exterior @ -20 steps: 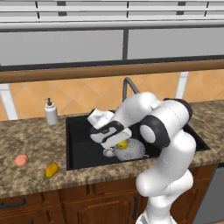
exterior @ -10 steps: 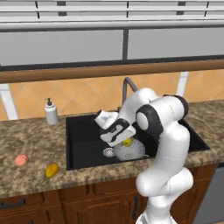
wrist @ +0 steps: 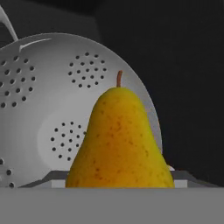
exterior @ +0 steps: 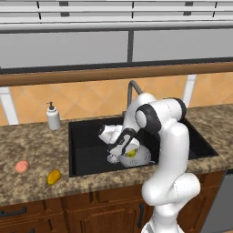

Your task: Put the colander in the sink, put the mango, peach, pear in the colander, and turn on the sink faucet and pour water over the colander.

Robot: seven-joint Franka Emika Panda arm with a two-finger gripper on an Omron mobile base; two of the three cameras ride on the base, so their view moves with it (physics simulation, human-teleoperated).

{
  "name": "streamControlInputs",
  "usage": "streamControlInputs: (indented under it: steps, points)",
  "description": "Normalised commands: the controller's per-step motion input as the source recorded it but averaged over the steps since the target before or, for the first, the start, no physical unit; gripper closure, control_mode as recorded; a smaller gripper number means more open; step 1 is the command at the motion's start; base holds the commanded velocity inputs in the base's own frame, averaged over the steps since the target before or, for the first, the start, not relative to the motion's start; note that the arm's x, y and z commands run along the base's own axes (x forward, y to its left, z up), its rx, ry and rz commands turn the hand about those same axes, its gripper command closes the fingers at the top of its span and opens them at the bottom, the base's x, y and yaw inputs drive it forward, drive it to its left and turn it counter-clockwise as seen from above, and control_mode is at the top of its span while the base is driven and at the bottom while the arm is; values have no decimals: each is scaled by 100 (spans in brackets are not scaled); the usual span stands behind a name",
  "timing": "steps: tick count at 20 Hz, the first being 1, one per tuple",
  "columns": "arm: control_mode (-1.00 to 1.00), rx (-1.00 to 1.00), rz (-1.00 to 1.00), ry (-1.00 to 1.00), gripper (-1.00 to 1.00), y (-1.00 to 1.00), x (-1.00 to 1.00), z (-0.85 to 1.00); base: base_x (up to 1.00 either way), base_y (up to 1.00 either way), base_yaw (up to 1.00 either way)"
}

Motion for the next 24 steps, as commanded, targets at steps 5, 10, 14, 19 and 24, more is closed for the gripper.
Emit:
streamControlInputs:
  steps: [5, 10, 14, 19, 24]
  points:
    - [-100, 0, 2, 0, 100, -7, 56, -32, 0, 0, 0]
    - [-100, -2, 2, 0, 100, 0, 64, -45, 0, 0, 0]
    - [-100, -4, 3, -8, -100, -5, 15, -58, 0, 0, 0]
    - [-100, 0, 4, -27, -100, -19, -22, -32, 0, 0, 0]
    - [-100, 8, 5, -42, -100, -32, -43, 8, 0, 0, 0]
